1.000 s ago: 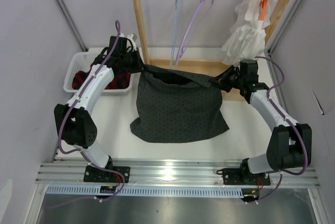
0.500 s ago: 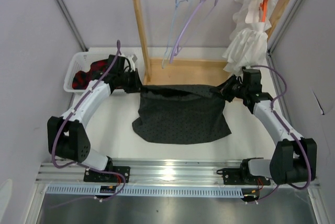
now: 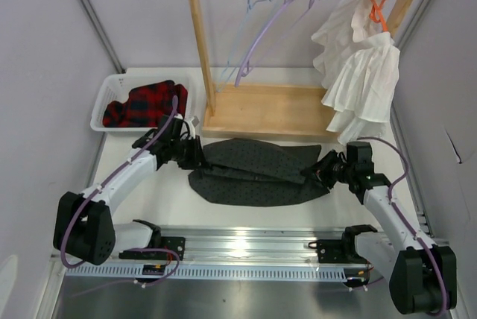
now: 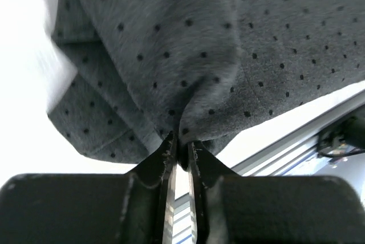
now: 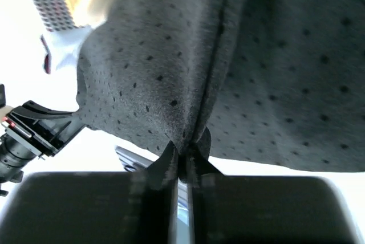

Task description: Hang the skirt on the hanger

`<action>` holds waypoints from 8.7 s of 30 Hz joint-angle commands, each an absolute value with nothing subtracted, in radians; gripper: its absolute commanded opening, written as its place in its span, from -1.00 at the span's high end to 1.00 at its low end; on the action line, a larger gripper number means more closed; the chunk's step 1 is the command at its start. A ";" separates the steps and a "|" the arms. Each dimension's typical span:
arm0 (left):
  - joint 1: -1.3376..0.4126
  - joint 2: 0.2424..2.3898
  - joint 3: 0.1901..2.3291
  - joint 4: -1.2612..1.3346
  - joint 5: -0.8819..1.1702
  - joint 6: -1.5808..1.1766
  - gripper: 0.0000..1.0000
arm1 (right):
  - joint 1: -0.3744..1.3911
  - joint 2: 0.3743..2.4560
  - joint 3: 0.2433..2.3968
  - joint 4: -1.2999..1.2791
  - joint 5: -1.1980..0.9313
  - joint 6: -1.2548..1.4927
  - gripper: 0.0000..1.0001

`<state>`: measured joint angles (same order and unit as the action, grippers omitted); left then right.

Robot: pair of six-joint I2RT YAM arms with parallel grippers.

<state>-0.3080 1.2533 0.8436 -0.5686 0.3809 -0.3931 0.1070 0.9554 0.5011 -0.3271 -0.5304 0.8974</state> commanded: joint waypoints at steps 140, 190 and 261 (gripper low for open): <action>-0.541 1.807 2.140 0.181 0.005 -0.014 1.00 | 0.129 0.798 0.695 -0.537 -0.523 0.673 0.00; -0.541 0.959 1.050 -0.022 0.550 -0.210 1.00 | 0.132 0.812 0.864 -0.721 -0.433 0.508 0.07; -0.723 1.595 0.736 0.738 0.560 -0.471 1.00 | 0.528 0.813 0.310 -0.170 -0.052 0.670 -0.01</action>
<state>-0.7242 1.5951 0.6998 0.6930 0.5713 -0.4812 0.5129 0.8227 0.3252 -0.2497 -0.0895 0.6792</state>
